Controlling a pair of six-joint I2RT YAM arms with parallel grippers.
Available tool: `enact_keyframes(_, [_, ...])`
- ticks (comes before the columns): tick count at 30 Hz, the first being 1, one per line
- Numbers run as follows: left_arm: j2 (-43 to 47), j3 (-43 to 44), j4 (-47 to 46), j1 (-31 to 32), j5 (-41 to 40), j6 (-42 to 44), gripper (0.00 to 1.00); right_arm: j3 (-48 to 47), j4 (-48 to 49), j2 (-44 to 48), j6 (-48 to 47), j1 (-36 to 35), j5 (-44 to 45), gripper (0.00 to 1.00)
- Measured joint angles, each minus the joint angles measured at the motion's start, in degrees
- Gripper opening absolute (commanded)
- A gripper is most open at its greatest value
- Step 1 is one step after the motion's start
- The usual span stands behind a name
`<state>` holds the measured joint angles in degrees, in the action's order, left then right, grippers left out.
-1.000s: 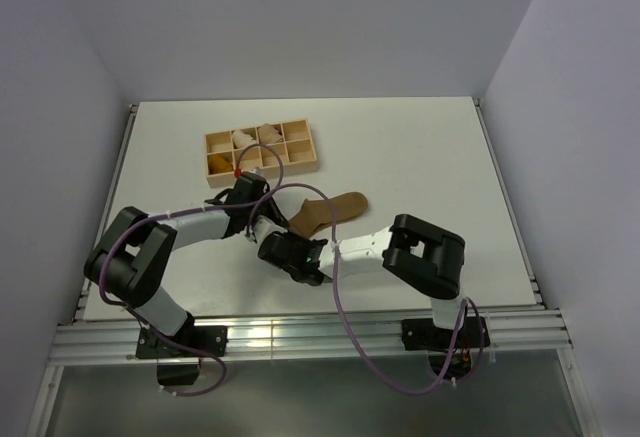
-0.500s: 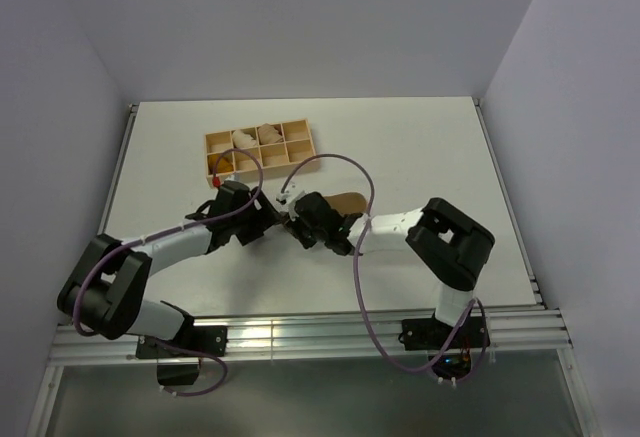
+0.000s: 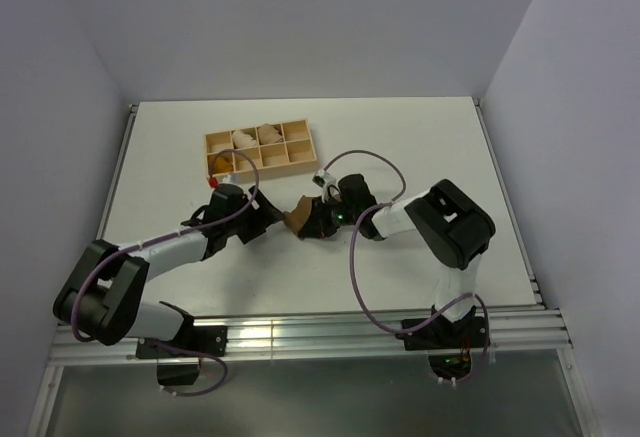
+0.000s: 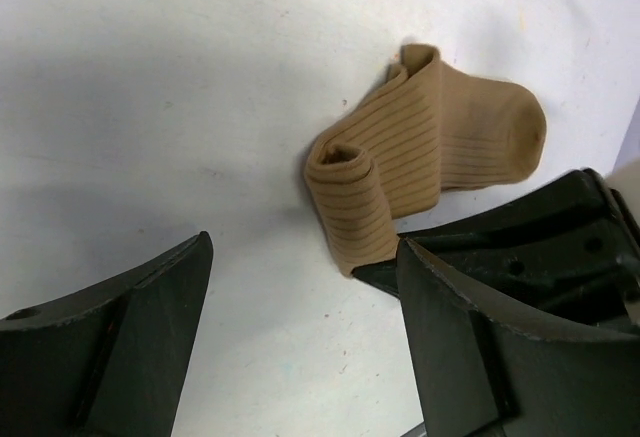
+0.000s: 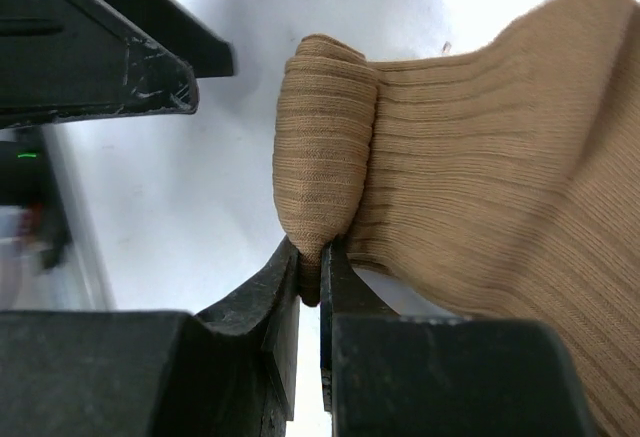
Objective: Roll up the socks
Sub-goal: Roll the sock at the center of the board.
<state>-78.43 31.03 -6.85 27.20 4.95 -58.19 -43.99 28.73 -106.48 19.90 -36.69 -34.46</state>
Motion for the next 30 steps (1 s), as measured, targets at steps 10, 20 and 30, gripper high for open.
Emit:
enact_keyframes(10, [-6.3,-0.7,-7.3,0.8,4.3,-0.1,0.7,2.4,15.9,-8.4,14.7,6.2,-15.4,0.05])
enact_keyframes(20, [-10.0,0.5,-11.9,2.1,4.9,-1.0,0.65,1.6,16.3,-10.1,18.2,6.9,-19.1,0.06])
enact_keyframes(30, [-11.9,0.6,-14.0,2.8,4.9,-1.7,0.54,0.7,16.9,-11.8,21.6,7.5,-21.1,0.08])
